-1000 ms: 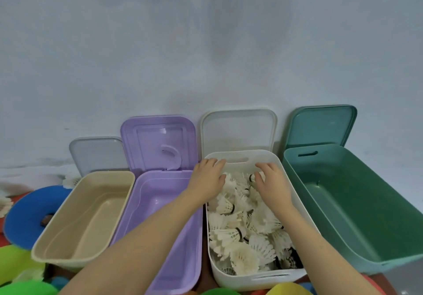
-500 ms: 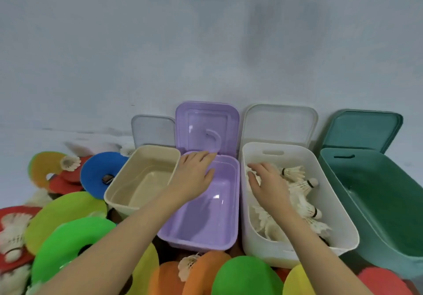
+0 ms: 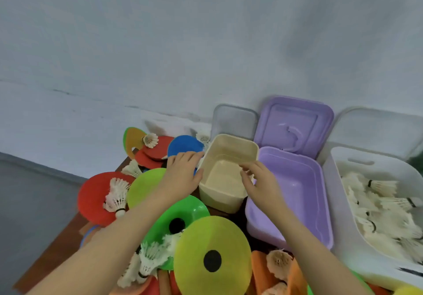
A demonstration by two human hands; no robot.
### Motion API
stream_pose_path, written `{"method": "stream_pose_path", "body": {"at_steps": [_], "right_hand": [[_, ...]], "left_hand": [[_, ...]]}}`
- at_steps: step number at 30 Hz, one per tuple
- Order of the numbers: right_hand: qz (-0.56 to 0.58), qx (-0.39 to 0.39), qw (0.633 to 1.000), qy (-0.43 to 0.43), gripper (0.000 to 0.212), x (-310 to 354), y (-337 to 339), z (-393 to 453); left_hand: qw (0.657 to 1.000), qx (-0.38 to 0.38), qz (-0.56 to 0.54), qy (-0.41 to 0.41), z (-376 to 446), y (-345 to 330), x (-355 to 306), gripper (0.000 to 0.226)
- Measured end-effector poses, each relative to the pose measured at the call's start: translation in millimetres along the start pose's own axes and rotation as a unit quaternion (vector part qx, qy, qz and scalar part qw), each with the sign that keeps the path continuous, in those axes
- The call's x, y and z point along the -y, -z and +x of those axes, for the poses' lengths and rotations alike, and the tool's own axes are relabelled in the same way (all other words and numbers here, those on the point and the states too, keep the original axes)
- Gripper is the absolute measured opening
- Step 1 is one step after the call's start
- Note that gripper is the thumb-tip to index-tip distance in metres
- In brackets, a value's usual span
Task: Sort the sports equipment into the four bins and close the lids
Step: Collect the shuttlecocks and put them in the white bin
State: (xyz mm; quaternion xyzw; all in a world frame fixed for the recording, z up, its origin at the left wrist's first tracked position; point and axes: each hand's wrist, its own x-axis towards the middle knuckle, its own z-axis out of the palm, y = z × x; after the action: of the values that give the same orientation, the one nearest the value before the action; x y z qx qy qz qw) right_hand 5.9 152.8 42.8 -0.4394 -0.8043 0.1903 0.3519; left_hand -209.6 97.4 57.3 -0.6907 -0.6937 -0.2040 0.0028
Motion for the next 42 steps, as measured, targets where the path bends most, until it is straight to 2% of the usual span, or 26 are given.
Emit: {"method": "stream_pose_path", "body": {"at_steps": [6,9,14,17,20,26,30,32,34,39,42], "right_hand": [[-0.005,0.038,0.999,0.039,0.023,59,-78,19],[-0.024,0.074,0.997,0.024,0.025,73,-113,26],[-0.109,0.211,0.971,-0.034,0.041,81,-165,28],[-0.144,0.294,0.941,-0.084,0.05,80,-186,25],[-0.079,0.279,0.949,-0.127,0.047,81,-196,24],[-0.026,0.231,0.962,-0.143,0.031,76,-198,26],[-0.009,0.21,0.964,-0.161,0.03,71,-200,32],[0.002,0.208,0.964,-0.163,0.032,68,-202,34],[0.01,0.205,0.964,-0.167,0.035,66,-204,36],[0.014,0.183,0.964,-0.191,0.039,62,-210,34],[-0.002,0.187,0.961,-0.202,0.033,61,-217,35]], "left_hand": [[0.999,0.023,-0.001,0.04,-21,13,104,0.045],[0.997,0.045,0.008,0.065,-32,14,150,0.042],[0.993,0.069,-0.018,0.095,-59,5,208,0.037],[0.99,0.098,-0.024,0.101,-70,-3,224,0.051],[0.988,0.129,-0.04,0.079,-70,-12,223,0.043],[0.978,0.198,-0.07,-0.01,-55,-23,199,0.037],[0.973,0.226,-0.037,0.008,-44,-44,189,0.046],[0.97,0.239,-0.028,0.024,-41,-52,186,0.043],[0.974,0.221,-0.04,0.028,-42,-58,183,0.035],[0.992,0.068,-0.081,0.063,-47,-58,194,0.028],[0.994,0.007,-0.077,0.076,-46,-53,205,0.024]]}}
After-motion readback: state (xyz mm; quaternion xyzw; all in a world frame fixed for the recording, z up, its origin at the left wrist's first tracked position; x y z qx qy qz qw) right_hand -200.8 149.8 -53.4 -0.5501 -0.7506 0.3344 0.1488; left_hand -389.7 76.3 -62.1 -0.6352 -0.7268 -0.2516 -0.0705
